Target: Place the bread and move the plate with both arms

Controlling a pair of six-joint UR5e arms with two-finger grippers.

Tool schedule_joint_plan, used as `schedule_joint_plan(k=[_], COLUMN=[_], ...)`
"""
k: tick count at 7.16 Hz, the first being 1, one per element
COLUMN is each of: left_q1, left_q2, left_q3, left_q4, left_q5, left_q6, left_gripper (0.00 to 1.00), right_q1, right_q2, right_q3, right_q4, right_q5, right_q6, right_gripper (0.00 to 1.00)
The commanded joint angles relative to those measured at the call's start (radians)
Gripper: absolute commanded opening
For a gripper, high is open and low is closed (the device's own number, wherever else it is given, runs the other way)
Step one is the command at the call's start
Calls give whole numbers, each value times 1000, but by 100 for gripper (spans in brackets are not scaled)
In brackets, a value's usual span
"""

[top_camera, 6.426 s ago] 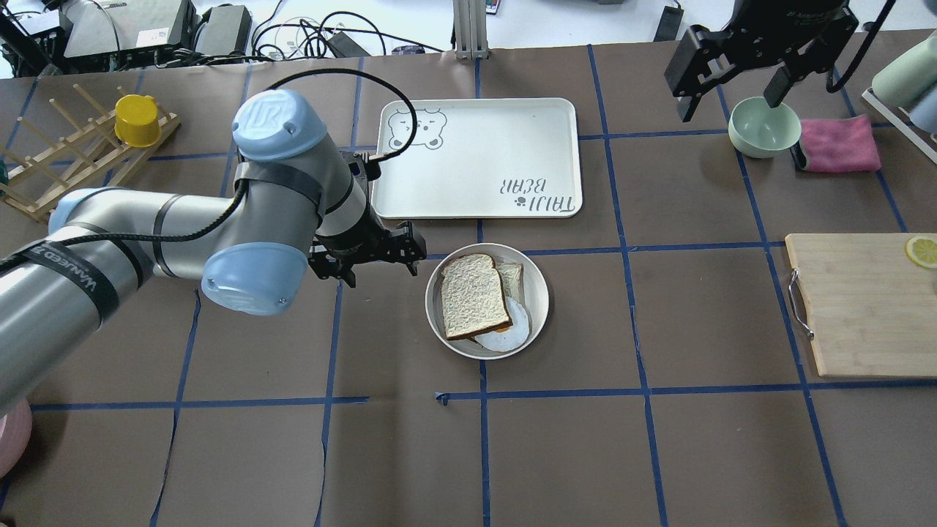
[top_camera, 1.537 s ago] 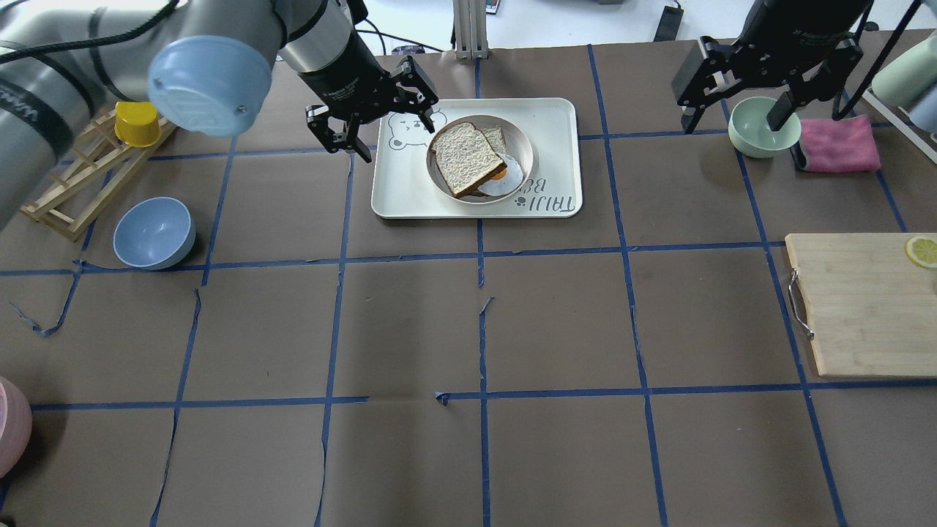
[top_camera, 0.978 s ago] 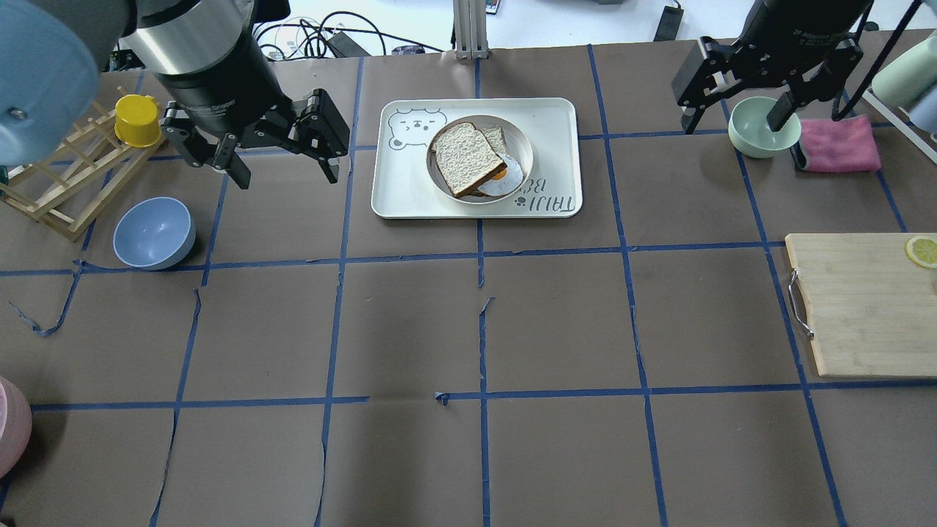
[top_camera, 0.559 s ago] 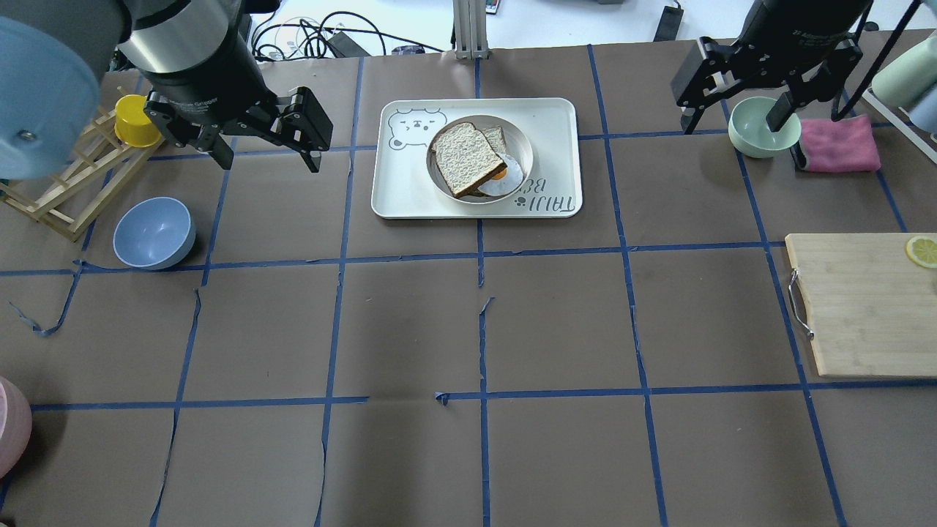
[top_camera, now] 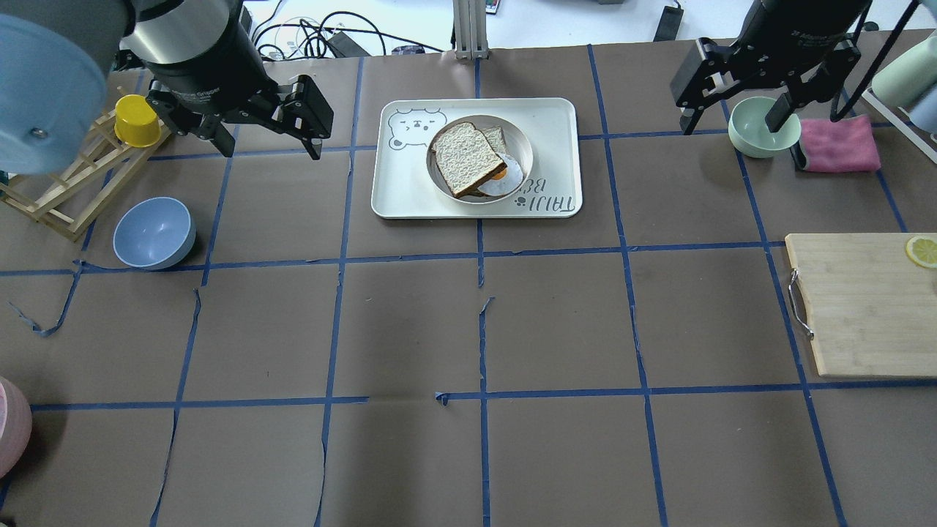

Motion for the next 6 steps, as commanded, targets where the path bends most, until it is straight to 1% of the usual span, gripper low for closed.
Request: schedule_joint_plan(k=[1,2,6], left_q1=[0,0,2], left_q2=[-1,-2,-2], left_q3=[2,3,5], left_q4=[-4,-5,-7], left_q5=[-2,-6,-6], left_q6=[-20,-62,-64], left_gripper=[100,100,100], right_q1=[0,1,-1], right_q2=[1,-2,1], right_q3=[0,0,0], right_q4=[-1,-1,-1], right_q5=[0,0,-2], right_q6=[-1,1,-1], right_gripper=[100,100,100])
